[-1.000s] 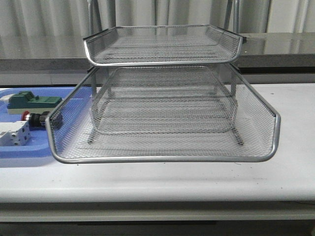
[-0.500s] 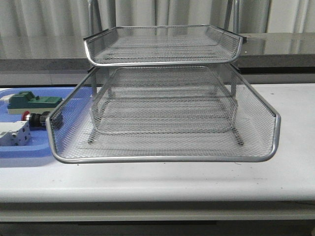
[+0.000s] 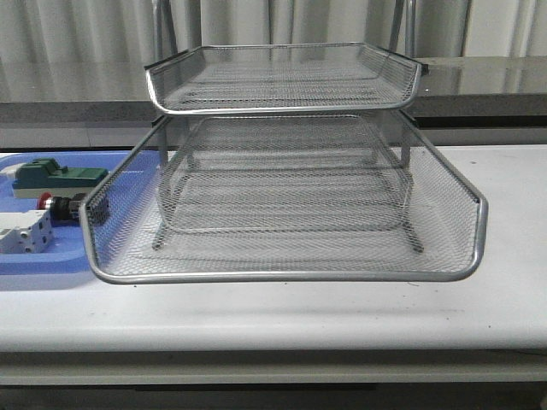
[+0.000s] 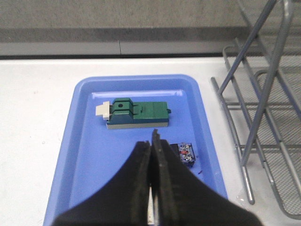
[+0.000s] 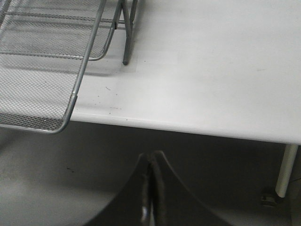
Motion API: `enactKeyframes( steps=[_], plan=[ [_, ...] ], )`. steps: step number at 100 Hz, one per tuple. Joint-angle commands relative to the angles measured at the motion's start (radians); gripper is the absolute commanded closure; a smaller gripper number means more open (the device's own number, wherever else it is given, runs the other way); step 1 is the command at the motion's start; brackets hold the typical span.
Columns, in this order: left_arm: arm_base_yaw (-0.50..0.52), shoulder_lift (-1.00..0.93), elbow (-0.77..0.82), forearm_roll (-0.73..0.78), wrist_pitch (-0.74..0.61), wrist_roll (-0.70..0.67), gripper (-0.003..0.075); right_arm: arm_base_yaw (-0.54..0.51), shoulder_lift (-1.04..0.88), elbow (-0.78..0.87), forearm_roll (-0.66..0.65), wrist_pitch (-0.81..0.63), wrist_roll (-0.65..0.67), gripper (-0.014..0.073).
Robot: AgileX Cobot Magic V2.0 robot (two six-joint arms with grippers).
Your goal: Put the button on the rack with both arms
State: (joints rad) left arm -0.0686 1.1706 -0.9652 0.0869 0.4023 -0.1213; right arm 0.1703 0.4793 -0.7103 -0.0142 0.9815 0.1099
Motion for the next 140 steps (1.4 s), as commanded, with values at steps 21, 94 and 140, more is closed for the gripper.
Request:
enactKeyframes(
  steps=[21, 94, 140],
  plan=[
    [-0.006, 0.324, -0.314, 0.012, 0.067, 0.081, 0.074, -0.003, 0.005, -0.035, -0.006, -0.055, -0.002, 0.0663],
    [-0.008, 0.597, -0.543, -0.001, 0.131, 0.18, 0.0697, -0.003, 0.005, -0.035, -0.006, -0.055, -0.002, 0.0663],
    [-0.008, 0.598, -0.543, 0.002, 0.132, 0.205, 0.0149, -0.003, 0.005, -0.035, -0.006, -0.055, -0.002, 0.0663]
  ],
)
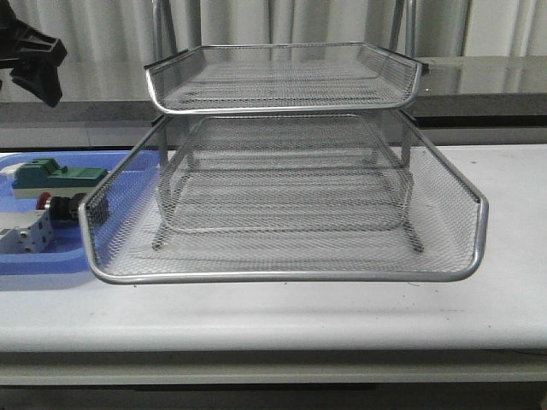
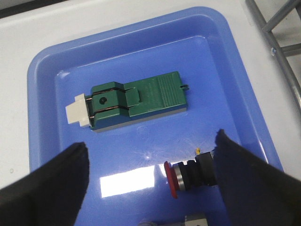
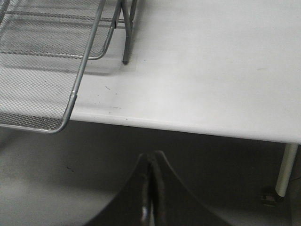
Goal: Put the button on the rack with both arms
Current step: 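Lower the left gripper onto the red push button and grasp it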
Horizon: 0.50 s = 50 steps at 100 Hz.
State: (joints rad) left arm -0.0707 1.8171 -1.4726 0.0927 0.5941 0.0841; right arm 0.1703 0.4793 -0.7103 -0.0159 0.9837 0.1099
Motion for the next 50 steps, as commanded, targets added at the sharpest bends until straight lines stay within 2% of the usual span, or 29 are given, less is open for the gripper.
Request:
enactKeyframes(
  steps=[1, 19, 33, 50],
  plan=[
    [-0.006, -0.048, -0.036, -0.004, -0.06, 0.0, 0.0153, -0.003, 0.005, -0.035, -0.004, -0.057, -0.002, 0.0663],
    [-0.006, -0.044, -0.036, -0.047, -0.049, 0.01, 0.0165, -0.003, 0.005, -0.035, -0.004, -0.057, -0.002, 0.0663],
    [-0.009, -0.022, -0.058, -0.05, 0.002, 0.154, 0.0164, -0.003, 0.005, -0.035, -0.004, -0.057, -0.002, 0.0663],
    [-0.01, 0.047, -0.164, -0.068, 0.148, 0.317, 0.0164, -0.003, 0.005, -0.035, -0.004, -0.057, -0.002, 0.0663]
  ],
)
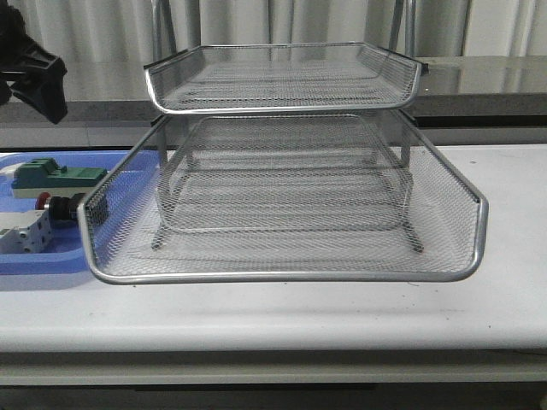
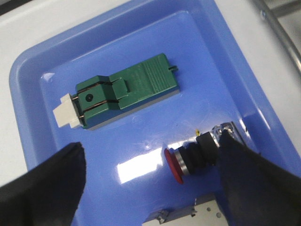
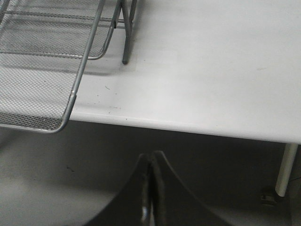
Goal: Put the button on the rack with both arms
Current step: 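Lower the left gripper onto the red push button and grasp it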
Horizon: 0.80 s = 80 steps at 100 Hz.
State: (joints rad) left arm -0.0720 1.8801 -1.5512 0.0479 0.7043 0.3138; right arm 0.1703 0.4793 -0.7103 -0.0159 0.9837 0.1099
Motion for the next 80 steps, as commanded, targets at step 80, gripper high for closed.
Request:
enactKeyframes(
  steps=[80],
  plan=[
    [-0.01, 0.252, -0.357, -0.231, 0.368, 0.667, 0.0164, -0.003, 0.005, -0.035, -0.004, -0.056, -0.002, 0.0663]
  ],
)
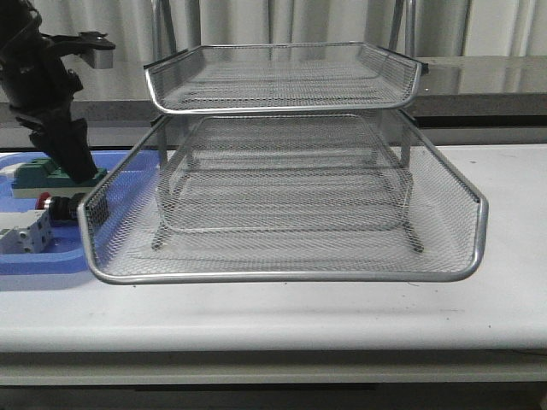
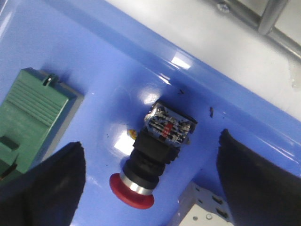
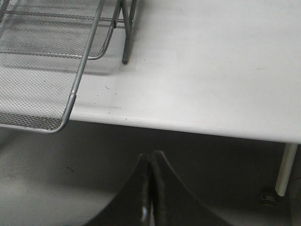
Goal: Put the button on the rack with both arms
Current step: 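Lower the left gripper onto the red push button and grasp it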
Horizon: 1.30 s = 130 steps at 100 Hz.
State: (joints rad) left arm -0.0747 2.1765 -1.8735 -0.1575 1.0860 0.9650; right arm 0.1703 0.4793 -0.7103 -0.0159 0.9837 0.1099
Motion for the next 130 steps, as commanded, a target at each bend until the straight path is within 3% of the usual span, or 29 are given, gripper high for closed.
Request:
enactKeyframes(
  steps=[1, 88, 97, 119, 130],
  plan=[
    [-0.007, -0.042, -0.035, -0.026, -0.014, 0.018, 0.0164, -0.003, 0.005, -0.035, -0.004, -0.056, -0.002, 0.0663],
    [-0.007, 0.064, -0.035, -0.031, -0.059, 0.034, 0.0174, -0.003, 0.005, -0.035, -0.004, -0.056, -0.002, 0.0663],
    [-0.007, 0.064, -0.035, -0.031, -0.059, 0.034, 0.0251, -0.003, 0.005, -0.035, -0.004, -0.056, -0.002, 0.0663],
    [-0.007, 0.064, -0.037, -0.031, -0.059, 0.034, 0.0556, -0.003, 0.005, -0.035, -0.004, -0.056, -0.002, 0.0663],
    [-0.007, 0.064, -0.065, -0.031, -0.024, 0.034, 0.0629, -0.003, 0.005, -0.035, -0.004, -0.056, -0.002, 0.0663]
  ],
)
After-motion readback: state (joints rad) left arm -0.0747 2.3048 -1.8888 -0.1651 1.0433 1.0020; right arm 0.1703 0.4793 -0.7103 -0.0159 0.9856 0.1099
